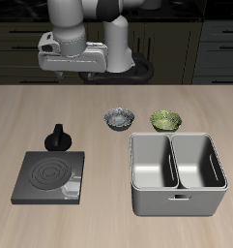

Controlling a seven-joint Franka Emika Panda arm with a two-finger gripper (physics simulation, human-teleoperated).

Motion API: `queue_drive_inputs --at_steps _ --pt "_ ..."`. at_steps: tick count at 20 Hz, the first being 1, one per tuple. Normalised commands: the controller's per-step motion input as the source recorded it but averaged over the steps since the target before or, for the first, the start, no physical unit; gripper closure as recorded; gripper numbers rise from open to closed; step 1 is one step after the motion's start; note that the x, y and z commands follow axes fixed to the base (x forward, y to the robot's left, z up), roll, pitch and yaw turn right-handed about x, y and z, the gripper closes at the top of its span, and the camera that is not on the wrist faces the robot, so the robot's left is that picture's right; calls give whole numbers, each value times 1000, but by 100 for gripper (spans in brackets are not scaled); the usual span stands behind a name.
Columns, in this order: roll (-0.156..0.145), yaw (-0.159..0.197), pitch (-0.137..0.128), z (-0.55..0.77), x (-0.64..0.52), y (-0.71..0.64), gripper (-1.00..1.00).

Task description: Turn on the flat stove

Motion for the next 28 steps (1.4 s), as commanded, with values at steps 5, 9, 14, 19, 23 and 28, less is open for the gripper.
queue_drive_inputs --at_steps 5,9,14,19,23,28 --pt "-36 6 5 -45 293 -364 -100" --pt "-41 24 8 -25 209 -341 -100" --pt "-21 27 -5 -12 117 -156 -100" --pt "-15 35 1 -15 98 -96 -100" --pt "-25 20 -1 -34 71 -95 -100" --pt "10 13 3 -99 -14 18 -100"
